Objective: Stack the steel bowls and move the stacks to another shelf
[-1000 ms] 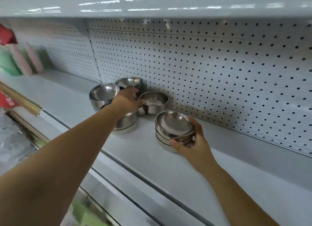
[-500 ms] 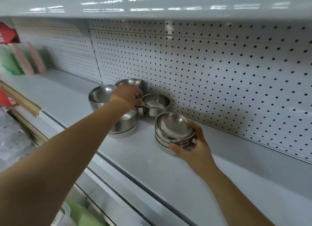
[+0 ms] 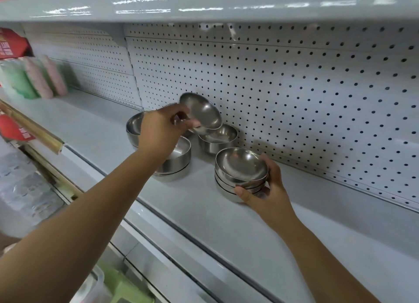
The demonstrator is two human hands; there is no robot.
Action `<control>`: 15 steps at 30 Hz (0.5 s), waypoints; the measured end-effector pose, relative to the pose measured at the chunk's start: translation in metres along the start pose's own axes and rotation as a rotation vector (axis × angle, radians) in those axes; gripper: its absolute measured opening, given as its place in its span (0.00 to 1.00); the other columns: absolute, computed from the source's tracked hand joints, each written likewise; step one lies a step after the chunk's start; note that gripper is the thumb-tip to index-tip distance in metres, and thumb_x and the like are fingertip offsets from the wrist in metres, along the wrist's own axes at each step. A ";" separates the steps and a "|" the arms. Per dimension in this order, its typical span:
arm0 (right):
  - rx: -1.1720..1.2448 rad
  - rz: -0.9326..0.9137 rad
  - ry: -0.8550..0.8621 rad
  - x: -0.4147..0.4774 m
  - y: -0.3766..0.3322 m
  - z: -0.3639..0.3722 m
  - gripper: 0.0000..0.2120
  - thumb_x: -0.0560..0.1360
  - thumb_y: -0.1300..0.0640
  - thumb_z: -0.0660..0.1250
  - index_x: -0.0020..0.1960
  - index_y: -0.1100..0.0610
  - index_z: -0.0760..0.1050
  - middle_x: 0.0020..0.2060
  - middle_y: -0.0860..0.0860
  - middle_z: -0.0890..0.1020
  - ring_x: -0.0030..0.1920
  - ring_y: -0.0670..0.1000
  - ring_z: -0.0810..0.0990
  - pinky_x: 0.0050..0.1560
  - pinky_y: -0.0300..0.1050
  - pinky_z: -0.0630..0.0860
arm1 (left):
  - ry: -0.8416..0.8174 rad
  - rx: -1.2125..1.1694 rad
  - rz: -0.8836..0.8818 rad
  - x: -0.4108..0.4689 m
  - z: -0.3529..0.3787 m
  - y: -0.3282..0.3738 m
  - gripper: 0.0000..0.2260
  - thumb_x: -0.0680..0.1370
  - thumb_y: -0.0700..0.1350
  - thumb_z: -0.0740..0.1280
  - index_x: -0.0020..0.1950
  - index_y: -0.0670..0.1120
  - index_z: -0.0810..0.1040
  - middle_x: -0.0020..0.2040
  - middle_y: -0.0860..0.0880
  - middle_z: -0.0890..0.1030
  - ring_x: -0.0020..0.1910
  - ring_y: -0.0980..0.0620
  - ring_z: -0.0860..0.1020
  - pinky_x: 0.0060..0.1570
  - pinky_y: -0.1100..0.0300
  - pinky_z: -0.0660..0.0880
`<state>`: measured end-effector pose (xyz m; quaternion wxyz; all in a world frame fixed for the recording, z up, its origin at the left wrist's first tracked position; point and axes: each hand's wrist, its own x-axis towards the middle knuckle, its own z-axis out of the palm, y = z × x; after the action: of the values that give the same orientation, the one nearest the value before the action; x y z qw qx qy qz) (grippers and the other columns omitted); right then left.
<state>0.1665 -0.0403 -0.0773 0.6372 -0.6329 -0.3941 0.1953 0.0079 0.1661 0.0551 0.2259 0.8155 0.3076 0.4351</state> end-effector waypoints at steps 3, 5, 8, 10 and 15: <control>-0.012 -0.015 0.003 0.000 0.000 0.000 0.53 0.57 0.34 0.84 0.76 0.33 0.60 0.64 0.27 0.74 0.69 0.45 0.77 0.70 0.58 0.76 | -0.053 -0.319 -0.162 -0.018 0.005 0.014 0.12 0.71 0.47 0.79 0.52 0.47 0.85 0.44 0.53 0.87 0.45 0.57 0.85 0.49 0.68 0.78; -0.014 -0.030 0.013 -0.002 -0.002 0.001 0.52 0.61 0.39 0.84 0.77 0.37 0.60 0.63 0.25 0.73 0.69 0.40 0.75 0.72 0.55 0.74 | -0.083 -0.447 -0.183 -0.032 0.011 0.024 0.07 0.72 0.44 0.78 0.48 0.49 0.85 0.42 0.57 0.87 0.44 0.60 0.85 0.48 0.69 0.77; -0.032 -0.053 0.024 -0.003 -0.005 0.002 0.51 0.65 0.48 0.83 0.80 0.46 0.58 0.62 0.21 0.71 0.68 0.32 0.72 0.72 0.50 0.74 | -0.167 -0.589 -0.185 -0.052 0.024 0.034 0.05 0.74 0.42 0.76 0.46 0.50 0.83 0.39 0.58 0.87 0.41 0.62 0.84 0.44 0.72 0.76; -0.041 -0.071 0.037 -0.004 -0.006 0.001 0.50 0.65 0.52 0.82 0.80 0.48 0.58 0.63 0.21 0.68 0.69 0.31 0.71 0.69 0.43 0.75 | -0.215 -0.599 -0.189 -0.062 0.031 0.035 0.05 0.74 0.42 0.76 0.46 0.49 0.83 0.40 0.56 0.87 0.43 0.60 0.85 0.46 0.69 0.77; -0.036 -0.072 0.071 -0.007 -0.004 -0.001 0.52 0.66 0.53 0.83 0.80 0.45 0.55 0.76 0.38 0.65 0.76 0.39 0.67 0.72 0.45 0.74 | -0.259 -0.508 -0.209 -0.080 0.044 0.025 0.07 0.73 0.48 0.78 0.48 0.49 0.83 0.44 0.51 0.87 0.47 0.53 0.86 0.53 0.57 0.82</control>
<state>0.1620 -0.0465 -0.0754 0.6460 -0.6361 -0.3971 0.1426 0.0186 0.0875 0.0023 0.5035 0.7454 0.2400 0.3650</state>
